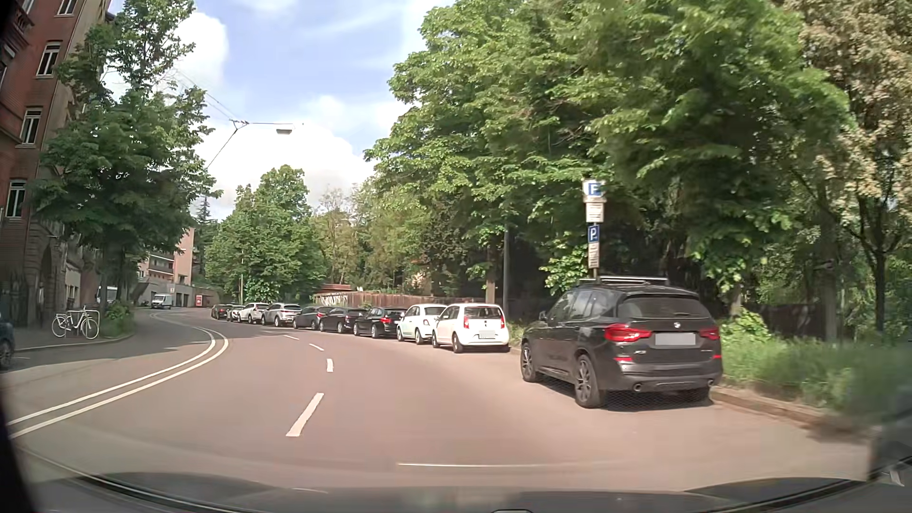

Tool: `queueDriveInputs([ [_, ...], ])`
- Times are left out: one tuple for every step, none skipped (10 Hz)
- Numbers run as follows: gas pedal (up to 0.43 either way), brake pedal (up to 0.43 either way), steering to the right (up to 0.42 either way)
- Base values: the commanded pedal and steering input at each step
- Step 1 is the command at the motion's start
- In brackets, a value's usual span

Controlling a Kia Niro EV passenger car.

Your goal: Follow the waypoints while adhering to traffic rules and regulations

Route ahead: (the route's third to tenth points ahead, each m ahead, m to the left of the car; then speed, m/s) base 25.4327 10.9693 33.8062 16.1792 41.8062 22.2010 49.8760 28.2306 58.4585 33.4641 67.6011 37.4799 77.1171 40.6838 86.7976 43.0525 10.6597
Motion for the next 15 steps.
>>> queueDriveInputs([
  [0.150,0.000,-0.087],
  [0.150,0.000,-0.086],
  [0.150,0.000,-0.085],
  [0.150,0.000,-0.084],
  [0.150,0.000,-0.083],
  [0.150,0.000,-0.078],
  [0.150,0.000,-0.074],
  [0.150,0.000,-0.074],
  [0.150,0.000,-0.074],
  [0.150,0.000,-0.075],
  [0.150,0.000,-0.076],
  [0.138,0.000,-0.081],
  [0.138,0.000,-0.087],
  [0.138,0.000,-0.093],
  [0.118,0.000,-0.100],
])
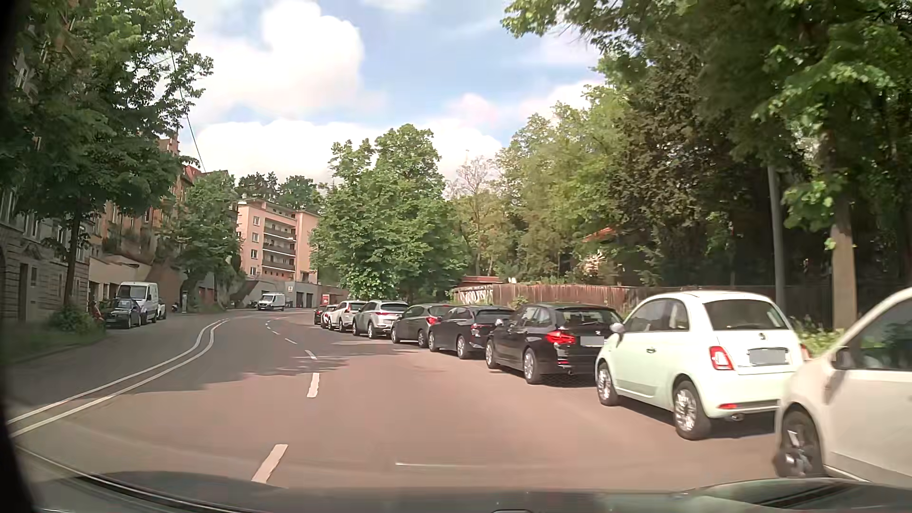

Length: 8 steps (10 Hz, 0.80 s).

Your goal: Follow the waypoints while adhering to traffic rules and regulations

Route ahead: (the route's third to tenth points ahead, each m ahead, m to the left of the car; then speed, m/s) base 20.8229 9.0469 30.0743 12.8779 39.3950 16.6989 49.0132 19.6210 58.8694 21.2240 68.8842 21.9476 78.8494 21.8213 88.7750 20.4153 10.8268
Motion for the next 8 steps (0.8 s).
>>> queueDriveInputs([
  [0.087,0.000,-0.103],
  [0.087,0.000,-0.106],
  [0.087,0.000,-0.106],
  [0.087,0.000,-0.107],
  [0.087,0.000,-0.106],
  [0.098,0.000,-0.107],
  [0.098,0.000,-0.106],
  [0.098,0.000,-0.103],
])
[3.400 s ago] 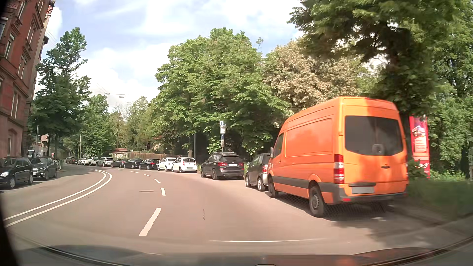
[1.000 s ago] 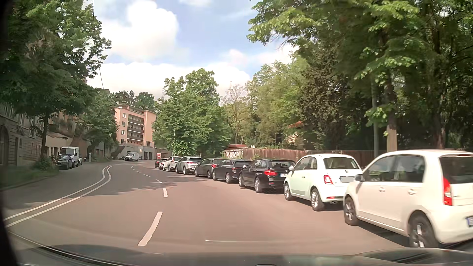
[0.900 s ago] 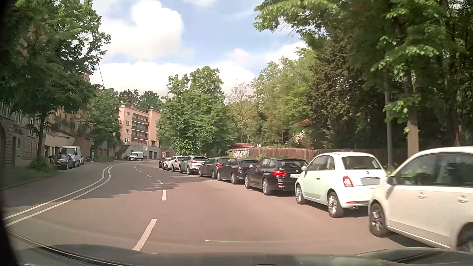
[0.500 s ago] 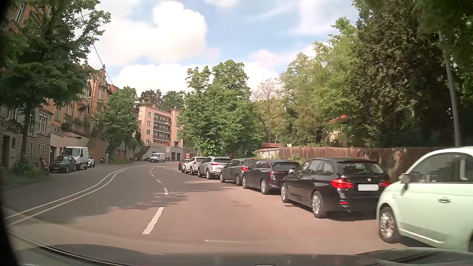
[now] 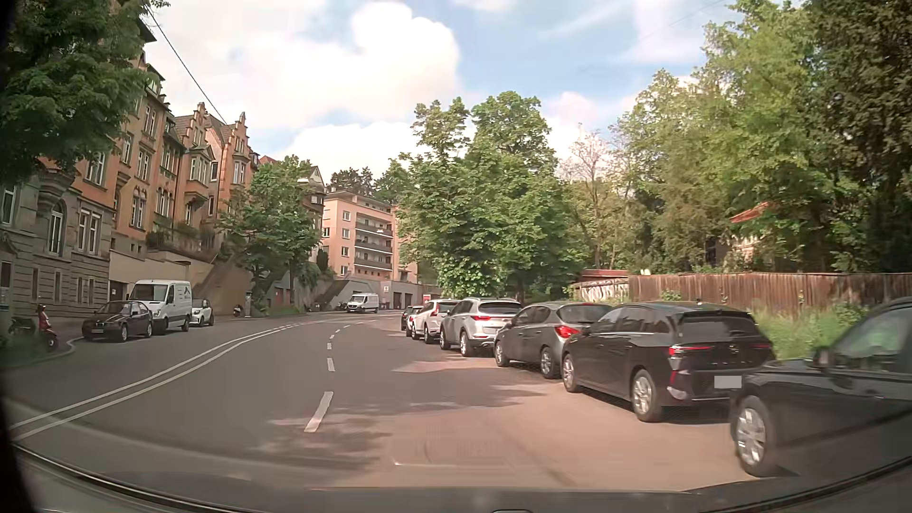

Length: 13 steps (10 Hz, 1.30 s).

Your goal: Follow the waypoints while adhering to traffic rules and regulations

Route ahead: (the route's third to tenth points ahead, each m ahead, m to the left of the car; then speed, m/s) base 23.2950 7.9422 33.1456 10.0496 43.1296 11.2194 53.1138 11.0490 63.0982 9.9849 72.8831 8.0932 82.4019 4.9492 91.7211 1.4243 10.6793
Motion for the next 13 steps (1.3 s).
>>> queueDriveInputs([
  [0.098,0.000,-0.098],
  [0.098,0.000,-0.095],
  [0.098,0.000,-0.092],
  [0.098,0.000,-0.089],
  [0.110,0.000,-0.083],
  [0.110,0.000,-0.079],
  [0.110,0.000,-0.074],
  [0.110,0.000,-0.069],
  [0.110,0.000,-0.064],
  [0.110,0.000,-0.056],
  [0.110,0.000,-0.048],
  [0.110,0.000,-0.039],
  [0.110,0.000,-0.024],
])
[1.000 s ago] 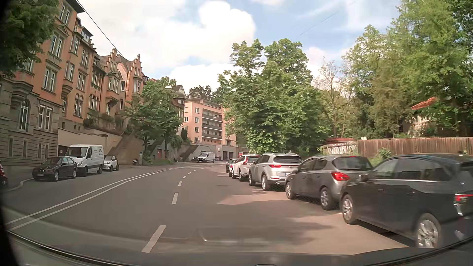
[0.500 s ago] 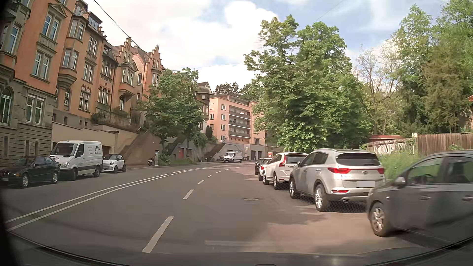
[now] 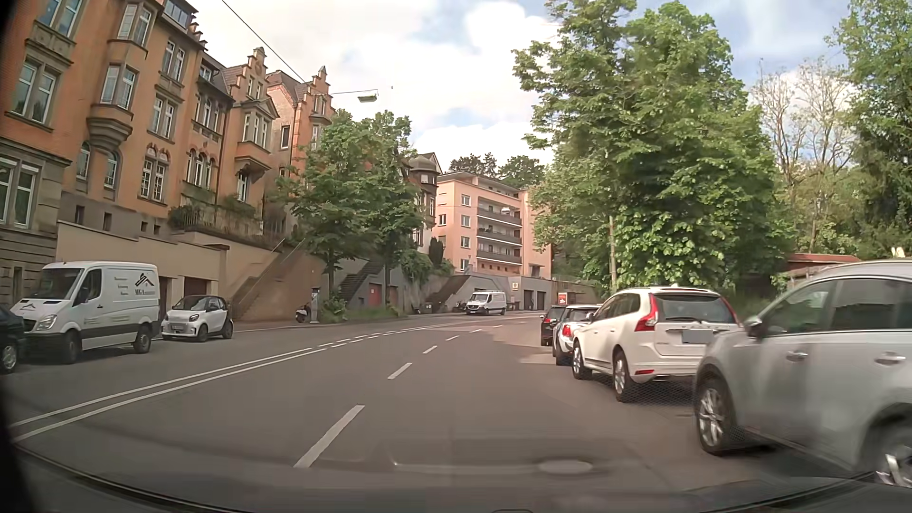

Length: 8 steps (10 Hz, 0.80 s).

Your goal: Follow the waypoints while adhering to traffic rules and regulations

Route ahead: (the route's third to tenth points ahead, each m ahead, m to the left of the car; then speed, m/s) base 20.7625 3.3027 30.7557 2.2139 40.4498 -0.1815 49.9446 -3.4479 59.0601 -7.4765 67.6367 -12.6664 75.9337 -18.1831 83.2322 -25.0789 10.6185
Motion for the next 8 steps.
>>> queueDriveInputs([
  [0.110,0.000,-0.014],
  [0.110,0.000,-0.008],
  [0.110,0.000,-0.006],
  [0.118,0.000,-0.003],
  [0.118,0.000,-0.002],
  [0.118,0.000,0.000],
  [0.118,0.000,0.012],
  [0.118,0.000,0.020],
])
